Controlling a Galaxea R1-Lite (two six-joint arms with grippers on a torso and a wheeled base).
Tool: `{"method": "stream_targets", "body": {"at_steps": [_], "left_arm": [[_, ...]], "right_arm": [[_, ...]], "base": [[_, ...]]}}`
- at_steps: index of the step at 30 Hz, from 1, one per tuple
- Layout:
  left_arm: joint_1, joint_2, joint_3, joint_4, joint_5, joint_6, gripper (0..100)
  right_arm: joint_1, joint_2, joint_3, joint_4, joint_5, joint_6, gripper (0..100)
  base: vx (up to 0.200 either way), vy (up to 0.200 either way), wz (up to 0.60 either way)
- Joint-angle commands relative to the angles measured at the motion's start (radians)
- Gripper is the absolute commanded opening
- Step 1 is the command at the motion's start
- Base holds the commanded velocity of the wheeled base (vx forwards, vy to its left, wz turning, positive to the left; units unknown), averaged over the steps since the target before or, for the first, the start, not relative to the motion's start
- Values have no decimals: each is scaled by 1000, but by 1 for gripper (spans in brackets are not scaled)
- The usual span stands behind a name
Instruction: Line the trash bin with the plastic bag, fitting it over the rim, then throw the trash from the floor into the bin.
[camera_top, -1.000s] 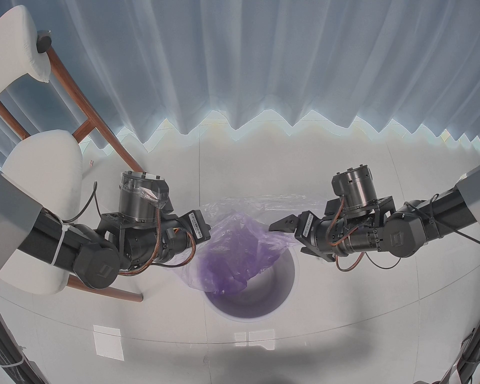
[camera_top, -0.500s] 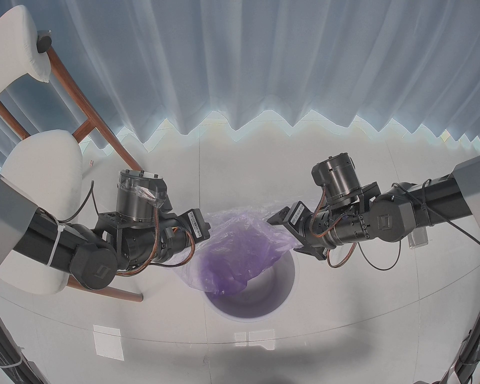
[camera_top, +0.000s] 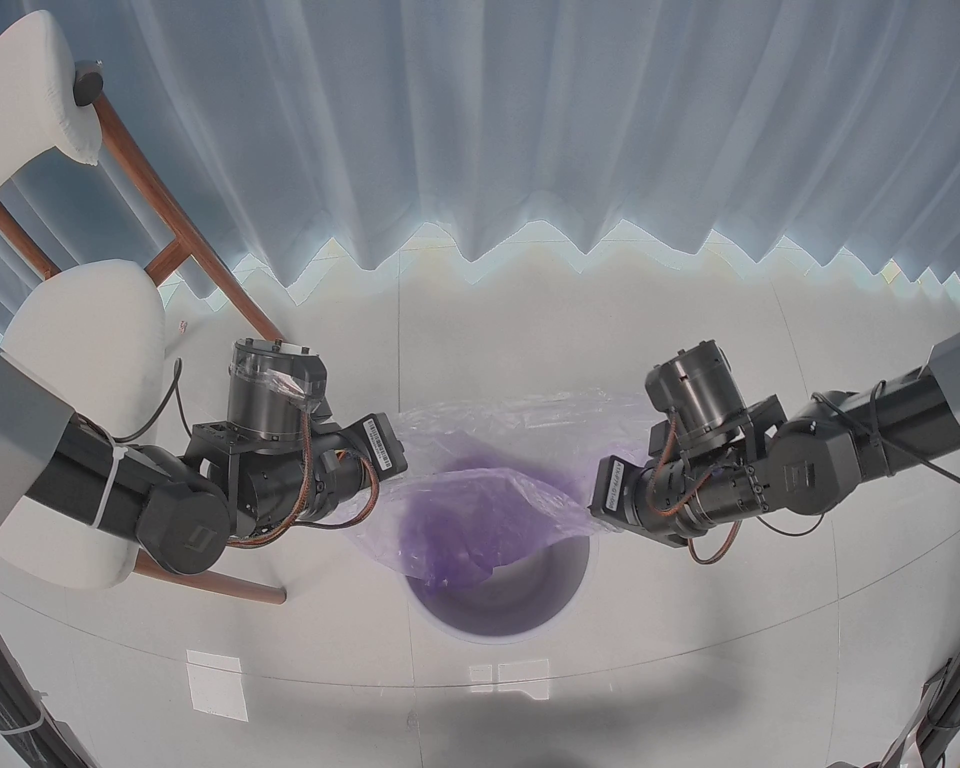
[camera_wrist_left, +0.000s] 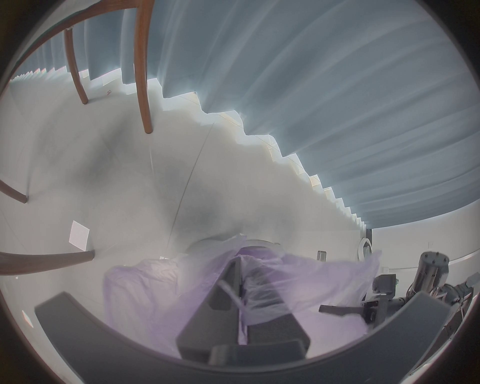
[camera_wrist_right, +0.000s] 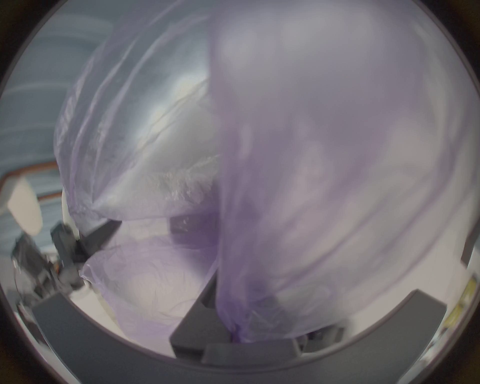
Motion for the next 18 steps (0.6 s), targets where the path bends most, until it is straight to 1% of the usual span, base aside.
{"method": "stream_targets", "body": {"at_steps": [1,3,4,5,10,14,16,18], "left_arm": [[24,-6,10,22,19,-10,0],[16,-16,22,56,19,-10,0],[16,-16,22,56,19,-10,0],[6,-36,25,99,18,-10,0],[-8,-84,16,256,2,-11,0],[6,-56,7,283,-19,-13,0],[13,-19,-15,283,-27,-16,0],[24,14,-62,285,-31,-39,0]], "right_arm": [[-146,-71,244,-298,108,-320,0],[-175,-29,233,-371,110,-375,0],[-175,-29,233,-371,110,-375,0],[-191,-2,213,-398,110,-398,0],[-218,67,49,-406,110,-401,0],[-229,150,-87,-406,108,-401,0],[-234,182,-140,-404,106,-403,0],[-238,216,-203,-397,106,-406,0]], "base": [[0,0,0],[0,0,0],[0,0,0],[0,0,0],[0,0,0],[0,0,0],[0,0,0],[0,0,0]]}}
